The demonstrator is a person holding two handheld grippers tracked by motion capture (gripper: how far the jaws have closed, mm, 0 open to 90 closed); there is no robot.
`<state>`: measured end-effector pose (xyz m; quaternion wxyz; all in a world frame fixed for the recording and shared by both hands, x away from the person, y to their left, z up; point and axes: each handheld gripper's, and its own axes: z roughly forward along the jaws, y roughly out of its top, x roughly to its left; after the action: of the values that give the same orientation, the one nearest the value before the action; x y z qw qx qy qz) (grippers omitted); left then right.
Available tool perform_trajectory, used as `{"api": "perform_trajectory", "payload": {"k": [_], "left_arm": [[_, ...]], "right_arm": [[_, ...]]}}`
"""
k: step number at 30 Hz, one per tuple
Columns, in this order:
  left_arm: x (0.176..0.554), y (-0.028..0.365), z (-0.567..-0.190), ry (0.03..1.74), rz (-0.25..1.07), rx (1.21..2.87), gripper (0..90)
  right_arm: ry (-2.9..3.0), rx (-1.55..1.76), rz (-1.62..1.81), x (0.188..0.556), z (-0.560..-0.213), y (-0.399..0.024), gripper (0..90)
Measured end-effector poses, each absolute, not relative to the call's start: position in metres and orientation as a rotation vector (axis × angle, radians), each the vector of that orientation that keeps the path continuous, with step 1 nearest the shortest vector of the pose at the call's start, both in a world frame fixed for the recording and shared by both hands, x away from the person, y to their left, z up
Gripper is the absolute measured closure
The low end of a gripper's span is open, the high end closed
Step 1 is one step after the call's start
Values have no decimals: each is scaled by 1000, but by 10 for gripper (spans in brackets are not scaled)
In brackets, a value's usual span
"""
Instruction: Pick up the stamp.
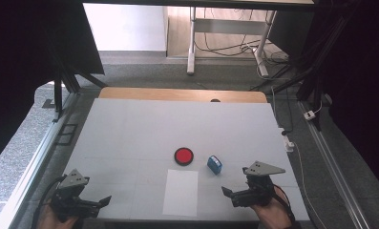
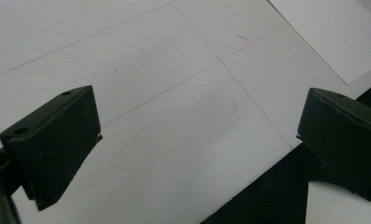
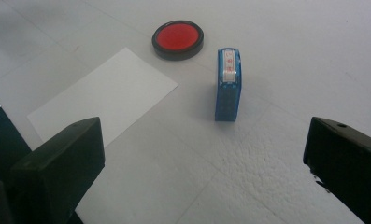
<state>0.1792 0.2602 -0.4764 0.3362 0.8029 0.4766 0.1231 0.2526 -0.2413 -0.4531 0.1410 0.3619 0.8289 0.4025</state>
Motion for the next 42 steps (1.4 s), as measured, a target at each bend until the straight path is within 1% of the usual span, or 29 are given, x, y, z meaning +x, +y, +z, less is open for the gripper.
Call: {"api": "perform_trajectory", "payload": {"k": [3,7,22,36,40,42], "left_arm": [[180,260,-476,1244,320,2095,0],[179,260,-476,1239,325,2101,0],[180,260,-477,1237,317,2103,0],[180,260,-477,1226,312,2105,0],[180,260,-476,1225,308,2109,0],[180,259,-476,1221,310,2113,0]], "right_arm": [[2403,1042,1176,256,-452,-238,0],[2443,996,1102,265,-454,-227,0],[2472,1059,982,300,-465,-206,0],[2476,1074,856,329,-485,-187,0],[2476,1078,847,331,-487,-185,54],[2482,1060,842,333,-485,-184,120]]}}
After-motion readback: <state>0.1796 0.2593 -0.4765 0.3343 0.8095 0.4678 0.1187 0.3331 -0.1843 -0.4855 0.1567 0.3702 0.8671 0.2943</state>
